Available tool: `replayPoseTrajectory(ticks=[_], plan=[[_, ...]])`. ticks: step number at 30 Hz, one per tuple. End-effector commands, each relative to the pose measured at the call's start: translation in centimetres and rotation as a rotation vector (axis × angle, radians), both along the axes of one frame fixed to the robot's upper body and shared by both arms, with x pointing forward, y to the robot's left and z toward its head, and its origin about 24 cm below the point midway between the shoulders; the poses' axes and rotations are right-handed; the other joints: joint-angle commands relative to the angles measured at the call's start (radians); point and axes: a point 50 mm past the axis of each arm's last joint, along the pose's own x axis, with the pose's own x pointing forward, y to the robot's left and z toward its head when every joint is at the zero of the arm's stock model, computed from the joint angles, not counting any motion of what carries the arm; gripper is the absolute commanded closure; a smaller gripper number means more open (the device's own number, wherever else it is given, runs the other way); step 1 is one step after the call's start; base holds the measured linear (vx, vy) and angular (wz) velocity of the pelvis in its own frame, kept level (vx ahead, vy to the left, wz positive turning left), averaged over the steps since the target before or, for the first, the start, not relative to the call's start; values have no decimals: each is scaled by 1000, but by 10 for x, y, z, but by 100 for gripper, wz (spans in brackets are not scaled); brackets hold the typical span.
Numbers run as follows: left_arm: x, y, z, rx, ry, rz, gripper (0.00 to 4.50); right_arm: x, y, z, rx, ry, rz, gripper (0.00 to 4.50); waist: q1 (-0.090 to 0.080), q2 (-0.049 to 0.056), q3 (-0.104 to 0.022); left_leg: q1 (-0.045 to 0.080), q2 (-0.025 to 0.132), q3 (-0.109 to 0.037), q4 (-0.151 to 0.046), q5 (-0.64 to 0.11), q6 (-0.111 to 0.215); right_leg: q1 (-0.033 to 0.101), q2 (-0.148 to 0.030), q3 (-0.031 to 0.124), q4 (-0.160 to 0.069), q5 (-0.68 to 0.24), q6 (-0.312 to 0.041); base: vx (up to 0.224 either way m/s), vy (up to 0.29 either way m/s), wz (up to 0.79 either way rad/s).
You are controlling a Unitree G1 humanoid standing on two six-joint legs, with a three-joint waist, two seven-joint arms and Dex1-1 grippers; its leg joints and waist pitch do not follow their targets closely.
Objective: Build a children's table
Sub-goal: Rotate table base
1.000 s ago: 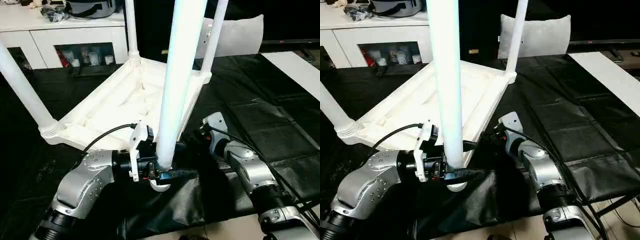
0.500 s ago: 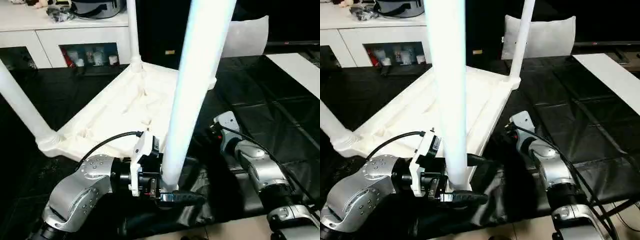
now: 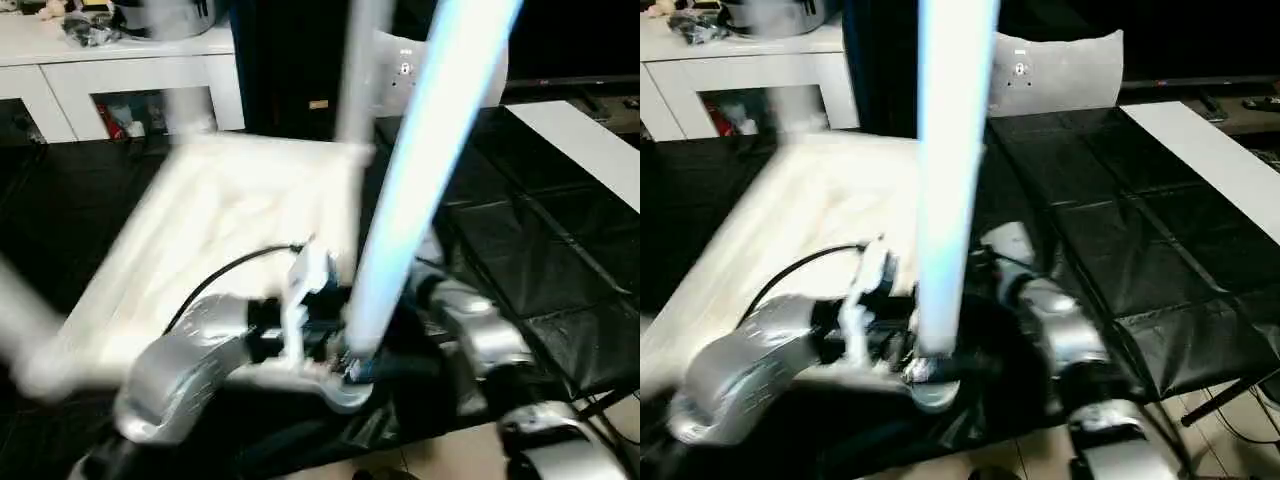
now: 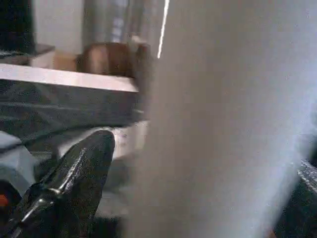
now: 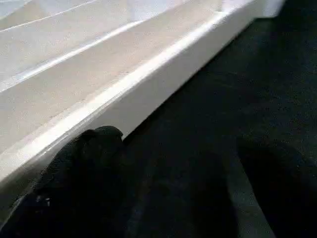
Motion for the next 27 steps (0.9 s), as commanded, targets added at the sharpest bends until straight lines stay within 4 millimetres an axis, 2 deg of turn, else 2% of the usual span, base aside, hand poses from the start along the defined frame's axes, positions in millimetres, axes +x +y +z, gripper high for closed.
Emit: replayPoseTrajectory(ticks=[1,4,7,8,9,13,14,15,16,19,23,25,27], plan=[[8,-9,0,17,-45,50,4,3,17,7,4,-31,73,0,13,-9,-62,-22,5,11,-68,-166,49,66,-43,46,-79,-427,-112,0,0,0],[20,-7,0,35,-81,140,4,7,-1,5,-34,-31,-17,0,19,-7,-65,-24,8,11,-68,-141,49,70,-44,48,-71,-369,-131,0,0,0],[31,-2,2,41,-91,215,4,9,-20,3,-62,-23,-98,0,33,-8,-65,-19,6,14,-67,-139,47,69,-44,49,-71,-369,-132,0,0,0],[41,4,4,41,-113,291,4,9,-38,1,-83,-20,-156,0,35,-9,-66,-19,6,15,-67,-138,47,69,-44,49,-71,-368,-131,0,0,0],[46,8,5,36,-121,326,4,8,-48,0,-89,-17,-188,0,37,-12,-66,-19,4,16,-66,-134,46,70,-42,49,-72,-370,-124,0,0,0],[63,23,5,53,-145,437,4,3,-77,-2,-89,-8,-266,0,45,-13,-65,-19,-3,17,-63,-140,51,70,-40,44,-82,-417,-85,0,0,0],[63,23,5,53,-145,437,4,3,-77,-2,-89,-8,-266,0,44,-15,-65,-25,-4,15,-64,-140,51,74,-41,42,-82,-432,-72,0,0,0],[65,26,4,59,-146,452,4,2,-81,-2,-89,-7,-272,0,43,-15,-68,-25,-4,14,-62,-137,53,73,-42,41,-81,-432,-68,0,0,0],[68,31,3,75,-147,485,4,0,-86,-1,-89,-10,-279,0,41,-14,-68,-27,-4,14,-62,-132,56,73,-42,40,-80,-427,-71,0,0,0],[71,39,-2,107,-147,517,4,-3,-92,5,-72,-44,-259,0,40,-14,-69,-24,-1,14,-61,-133,68,69,-42,40,-81,-422,-83,0,0,0],[58,44,-22,229,-148,451,4,-9,-92,23,32,-104,-160,0,43,-14,-67,-24,6,11,-67,-144,90,69,-42,41,-78,-406,-87,0,0,0],[50,48,-33,284,-141,401,4,-12,-90,30,64,-144,-118,0,42,-13,-66,-24,6,12,-67,-145,87,66,-42,42,-79,-416,-86,0,0,0],[47,51,-39,318,-123,377,4,-13,-90,33,68,-170,-122,0,46,-10,-64,-18,8,12,-69,-157,83,61,-44,42,-83,-441,-87,0,0,0]])
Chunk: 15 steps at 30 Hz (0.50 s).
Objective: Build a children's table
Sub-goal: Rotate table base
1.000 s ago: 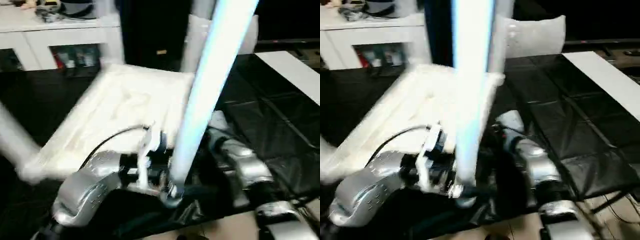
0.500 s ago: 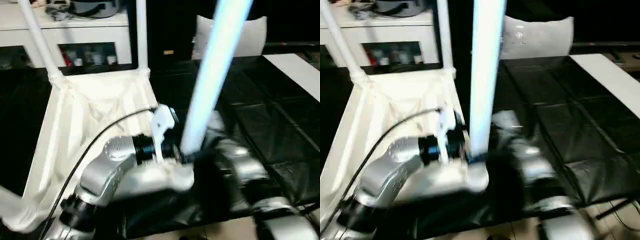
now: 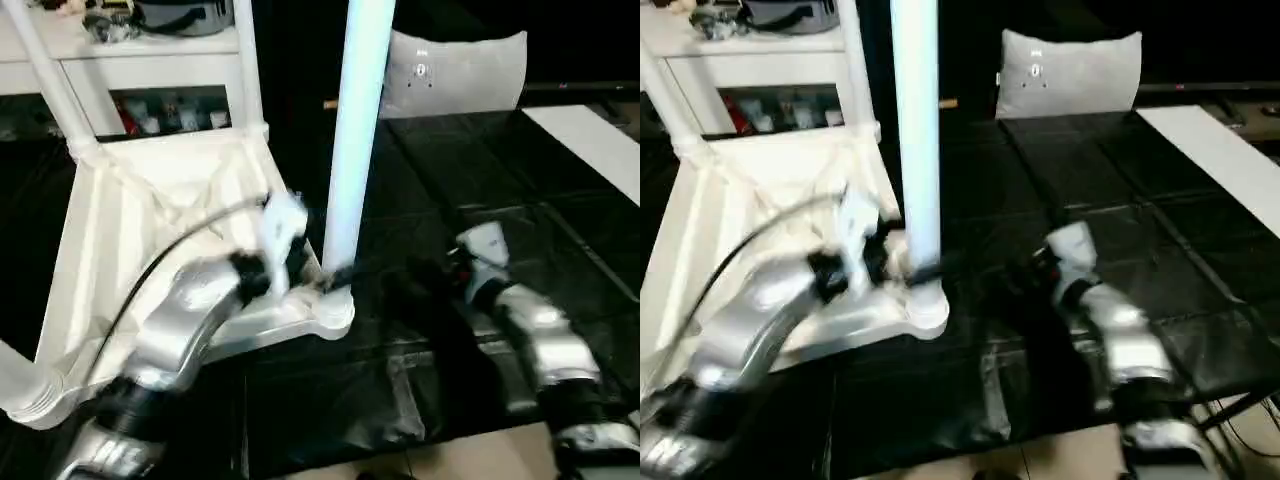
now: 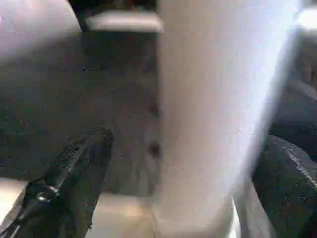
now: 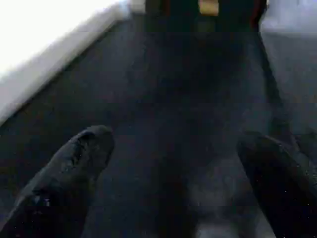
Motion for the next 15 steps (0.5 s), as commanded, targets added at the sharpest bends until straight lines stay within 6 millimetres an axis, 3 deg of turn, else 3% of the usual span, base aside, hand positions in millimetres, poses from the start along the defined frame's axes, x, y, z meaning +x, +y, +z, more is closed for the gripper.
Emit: replayPoseTrajectory(ticks=[1,5,6,8,9,10,11,15], plan=[[-1,0,0,34,3,-40,4,-1,1,6,19,-38,2,0,8,-11,-64,-16,7,13,-69,-161,77,61,-42,44,-84,-449,-93,0,0,0],[-6,17,-10,109,37,-59,4,-15,9,5,25,16,118,0,17,-9,-60,-13,7,12,-73,-182,69,60,-42,45,-85,-469,-80,0,0,0],[-5,25,-11,120,48,-41,32,-23,14,7,45,33,180,0,20,-5,-60,-12,5,12,-73,-187,70,62,-40,45,-88,-472,-69,0,0,0],[-5,33,-13,143,58,-33,46,-27,14,8,24,20,197,0,21,-7,-62,-16,7,11,-74,-180,66,62,-41,45,-86,-457,-66,0,0,0],[-5,36,-14,152,62,-35,46,-28,14,8,17,17,198,0,21,5,-61,-15,6,8,-76,-180,61,63,-42,44,-85,-457,-70,0,0,0],[-5,36,-14,152,62,-35,46,-28,14,8,17,17,198,0,20,-1,-61,-14,7,10,-75,-185,58,61,-42,44,-89,-461,-69,0,0,0],[-6,40,-15,171,69,-45,59,-30,14,9,15,18,206,0,20,3,-61,-14,7,9,-76,-191,55,61,-43,44,-88,-465,-72,0,0,0],[-8,47,-18,217,81,-64,91,-35,14,10,18,32,239,0,20,-1,-60,-15,5,7,-77,-202,56,63,-44,44,-92,-493,-58,0,0,0]])
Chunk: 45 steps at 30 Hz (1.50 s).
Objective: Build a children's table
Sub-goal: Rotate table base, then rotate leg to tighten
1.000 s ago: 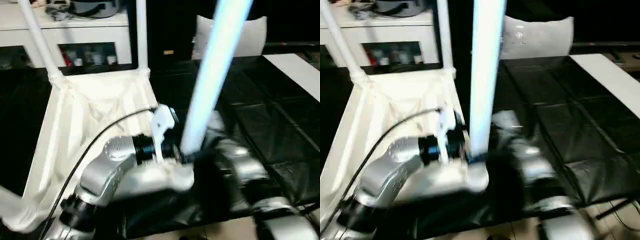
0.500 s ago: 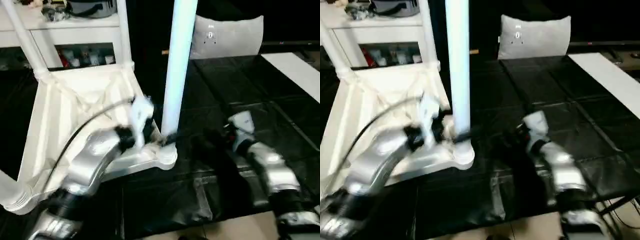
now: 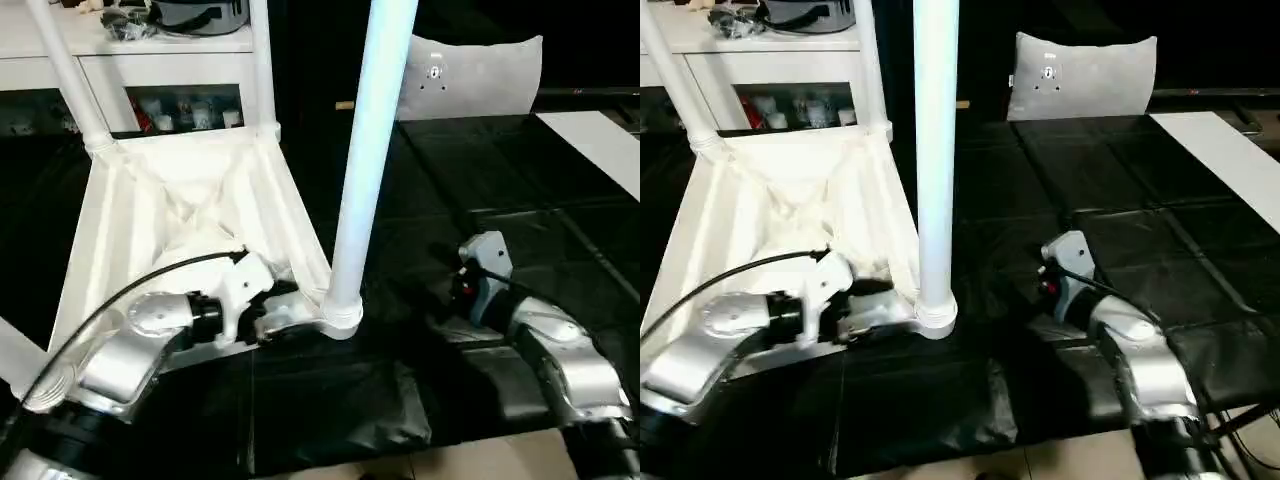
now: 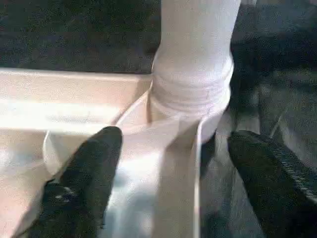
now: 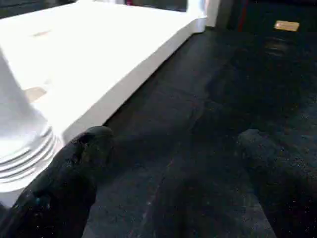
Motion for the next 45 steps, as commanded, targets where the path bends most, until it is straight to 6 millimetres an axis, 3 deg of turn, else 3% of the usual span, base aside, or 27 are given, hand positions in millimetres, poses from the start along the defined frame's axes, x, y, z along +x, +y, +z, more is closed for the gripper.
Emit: replayPoseTrajectory(ticks=[1,2,4,10,16,18,22,25,26,35,45], plan=[[-1,2,-2,30,2,-15,102,-3,1,5,-6,-5,30,0,2,0,-59,-15,6,8,-76,-203,54,60,-42,43,-92,-494,-59,0,0,0],[-1,3,-2,38,4,-17,113,-3,1,5,-9,-5,37,0,3,-1,-59,-15,5,9,-76,-206,54,60,-42,43,-93,-497,-60,0,0,0],[-1,7,-6,74,21,-14,126,-12,1,9,-36,21,127,0,5,8,-59,-15,6,7,-77,-205,57,62,-39,44,-90,-474,-60,0,0,0],[-1,10,-10,115,34,-22,178,-29,2,18,-66,88,297,0,6,2,-57,-17,6,6,-76,-218,65,62,-41,40,-97,-507,-53,0,0,0],[0,12,-12,150,32,-18,215,-33,6,22,-67,104,357,0,5,-1,-54,-13,1,4,-72,-242,58,57,-43,32,-112,-596,-14,0,0,0],[1,13,-12,154,34,-12,248,-35,7,24,-64,115,378,0,4,-1,-55,-13,2,3,-73,-241,58,58,-42,31,-112,-589,-11,0,0,0],[2,14,-14,162,41,4,275,-36,8,26,-68,122,391,0,4,8,-55,-10,5,1,-76,-251,59,59,-43,30,-112,-562,-28,0,0,0],[3,14,-14,164,42,6,300,-36,9,26,-68,119,391,0,3,4,-56,-10,5,0,-77,-257,57,60,-44,29,-112,-561,-30,0,0,0],[3,14,-15,168,47,5,307,-36,10,25,-66,119,390,0,4,10,-55,-9,5,-1,-78,-260,56,60,-45,29,-112,-564,-31,0,0,0],[1,12,-15,153,67,1,383,-36,10,24,-65,124,383,0,-2,5,-52,-6,0,-3,-74,-292,52,59,-46,17,-128,-629,2,0,0,0],[2,1,-18,160,90,9,441,-37,11,22,-67,133,385,0,-1,9,-50,-2,-4,-3,-71,-306,54,54,-44,10,-137,-657,16,0,0,0]])
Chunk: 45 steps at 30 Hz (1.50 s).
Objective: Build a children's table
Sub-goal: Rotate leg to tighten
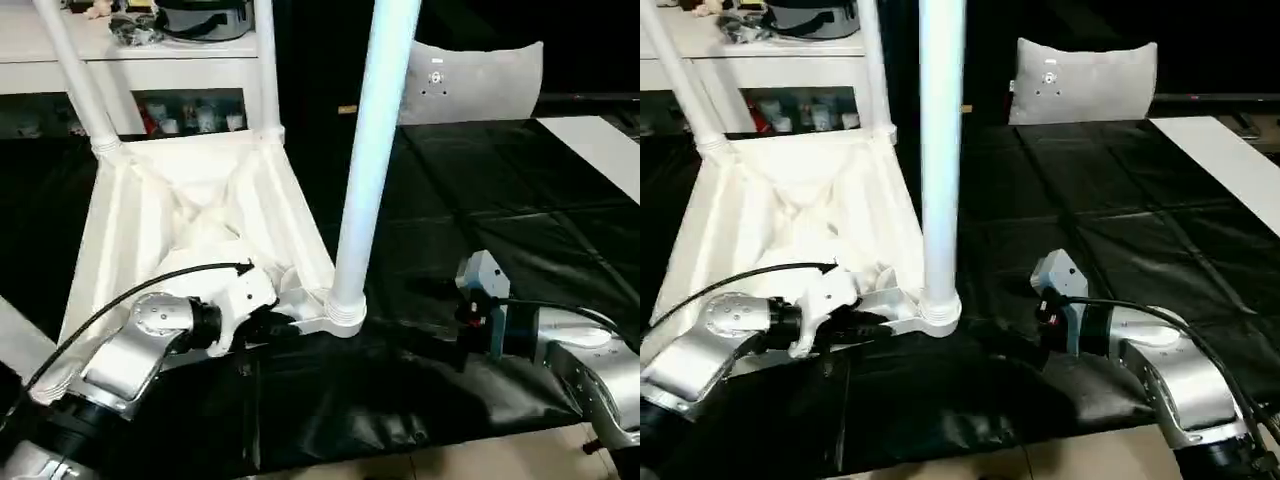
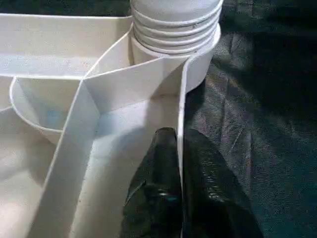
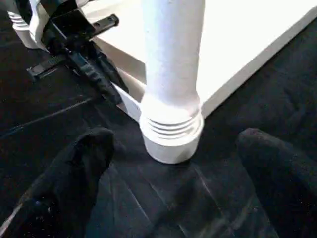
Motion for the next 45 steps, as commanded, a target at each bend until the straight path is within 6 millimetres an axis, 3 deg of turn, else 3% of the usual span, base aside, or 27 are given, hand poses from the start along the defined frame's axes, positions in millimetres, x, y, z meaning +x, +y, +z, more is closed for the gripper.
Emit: replayPoseTrajectory(ticks=[1,4,6,11,12,13,15,18,21,25,32,33,40,41,45], plan=[[1,2,-5,29,1,29,441,-1,-1,1,-6,4,2,0,-1,3,-48,-8,-1,2,-72,-309,52,43,-44,18,-119,-653,21,0,0,0],[-1,0,-1,13,-25,-35,441,-2,0,0,4,9,26,0,-2,9,-50,-10,3,-1,-78,-313,56,46,-45,19,-115,-614,7,0,0,0],[-2,-1,0,13,-30,-65,441,-1,2,1,18,-10,39,0,-3,8,-51,-9,5,0,-78,-314,56,46,-44,22,-112,-595,-3,0,0,0],[-6,-6,4,5,-42,-225,441,4,11,4,99,-15,91,0,3,8,-58,-14,12,1,-85,-260,65,52,-50,39,-91,-486,-64,0,0,0],[-6,-8,4,-1,-39,-252,447,4,12,4,101,-9,107,17,4,8,-59,-14,13,2,-84,-249,66,53,-50,41,-88,-464,-75,0,0,0],[-7,-12,6,-10,-37,-309,450,5,13,2,101,8,147,28,7,7,-61,-15,17,4,-84,-212,71,54,-50,48,-76,-396,-110,0,0,0],[-8,-16,8,-11,-37,-372,450,4,13,1,89,29,196,28,15,7,-64,-11,19,8,-79,-177,73,52,-50,55,-64,-327,-147,0,0,0],[-6,-21,9,-3,-42,-442,450,5,12,-2,65,46,243,59,37,9,-66,-10,21,13,-78,-130,76,57,-52,59,-51,-256,-185,0,0,0],[-5,-26,11,10,-47,-518,450,9,12,-5,28,47,276,99,52,9,-67,-9,23,14,-78,-119,67,59,-52,59,-48,-241,-192,0,0,0],[-3,-32,12,18,-50,-580,450,13,12,-5,11,52,308,123,59,7,-66,-8,23,15,-81,-143,52,62,-55,61,-50,-276,-181,0,0,0],[4,-31,10,47,-62,-588,450,15,12,-5,15,61,346,188,63,4,-68,-11,22,15,-79,-140,52,64,-56,60,-51,-293,-166,0,0,0],[5,-30,10,51,-63,-589,450,15,12,-5,18,61,351,196,64,11,-68,-11,22,13,-79,-138,51,64,-55,59,-50,-291,-167,0,0,0],[8,-25,9,55,-58,-555,450,14,17,-7,53,83,372,244,60,8,-67,-11,23,14,-80,-156,47,64,-54,58,-53,-310,-166,0,0,0],[9,-24,10,14,-44,-509,450,13,18,-7,82,100,366,244,59,1,-66,-12,22,15,-80,-157,47,65,-54,58,-54,-322,-160,0,0,0],[11,-24,12,-29,-39,-455,450,12,20,-7,122,118,346,252,59,9,-65,-11,23,15,-80,-158,45,63,-53,59,-53,-319,-166,0,0,0]])
